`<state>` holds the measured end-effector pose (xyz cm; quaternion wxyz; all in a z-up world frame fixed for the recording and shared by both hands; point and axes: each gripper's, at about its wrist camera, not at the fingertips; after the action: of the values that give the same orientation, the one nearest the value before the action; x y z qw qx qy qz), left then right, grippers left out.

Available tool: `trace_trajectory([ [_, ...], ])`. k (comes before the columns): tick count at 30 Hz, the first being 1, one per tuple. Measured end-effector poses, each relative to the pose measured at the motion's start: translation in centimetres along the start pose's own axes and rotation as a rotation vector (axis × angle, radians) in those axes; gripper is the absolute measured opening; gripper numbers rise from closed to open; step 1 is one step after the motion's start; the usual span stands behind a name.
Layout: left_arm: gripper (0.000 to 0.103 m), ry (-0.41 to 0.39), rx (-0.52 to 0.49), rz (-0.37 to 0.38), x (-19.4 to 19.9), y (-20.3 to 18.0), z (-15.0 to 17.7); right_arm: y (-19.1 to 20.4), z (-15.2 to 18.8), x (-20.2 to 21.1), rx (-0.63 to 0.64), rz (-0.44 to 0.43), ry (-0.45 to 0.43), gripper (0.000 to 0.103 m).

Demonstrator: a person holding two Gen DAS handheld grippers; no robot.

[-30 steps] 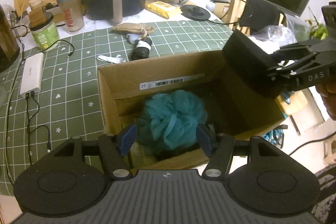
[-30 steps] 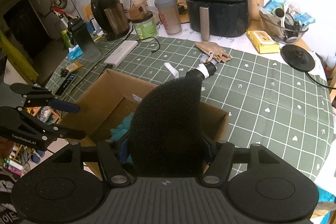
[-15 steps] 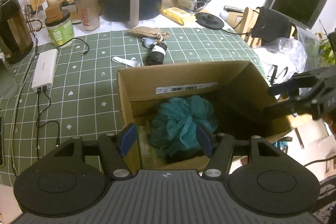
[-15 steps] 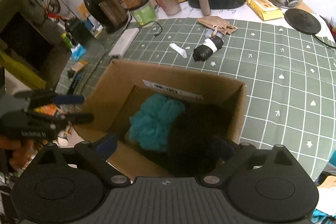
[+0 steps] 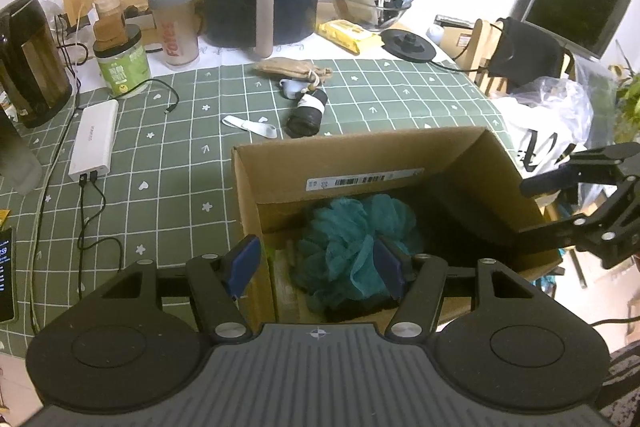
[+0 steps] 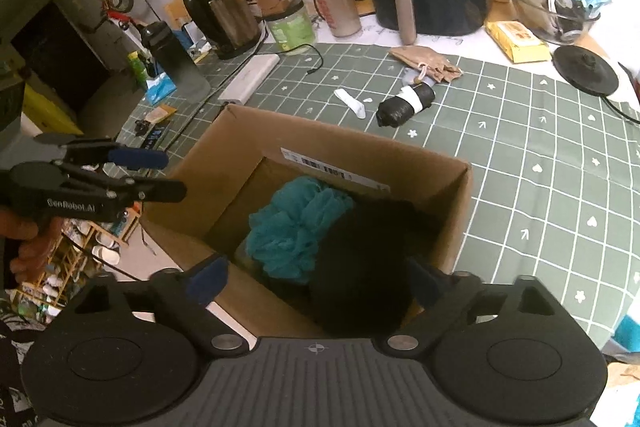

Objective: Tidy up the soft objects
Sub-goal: 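Move both tools from the box back toward the remaining table items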

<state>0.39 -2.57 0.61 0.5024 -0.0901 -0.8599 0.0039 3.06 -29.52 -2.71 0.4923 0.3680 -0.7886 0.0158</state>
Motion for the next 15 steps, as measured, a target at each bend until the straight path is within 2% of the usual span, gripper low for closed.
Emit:
trace_trajectory([
  [3,0.061,-0.004,0.002,-0.006,0.0,0.0,-0.2,-0.2,-0.1,-0.1,0.006,0.010,0.000,0.080],
  [7,0.061,-0.013,0.009,-0.016,0.2,0.1,-0.5,-0.8,-0.3,0.2,-0.003,0.019,-0.016,0.080],
  [9,0.061,-0.015,0.019,-0.018,0.2,0.3,-0.7,-1.2,-0.4,0.4,-0.009,0.028,-0.033,0.085],
  [12,0.061,-0.017,0.023,-0.020,0.1,0.5,-1.0,-1.8,-0.7,0.7,-0.021,0.050,-0.053,0.101],
  [15,0.061,-0.017,0.021,-0.026,-0.1,0.7,-1.3,-2.4,-1.1,0.7,-0.033,0.078,-0.063,0.103],
])
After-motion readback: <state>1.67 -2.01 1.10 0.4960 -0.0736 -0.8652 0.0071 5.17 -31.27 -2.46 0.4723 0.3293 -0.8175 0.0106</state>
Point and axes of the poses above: each gripper's, at about its wrist camera, not at the fingertips, and x roughly against the way its jaws point, y to its left, z to its underside, and after that the axes turned 4 degrees about y, right-handed
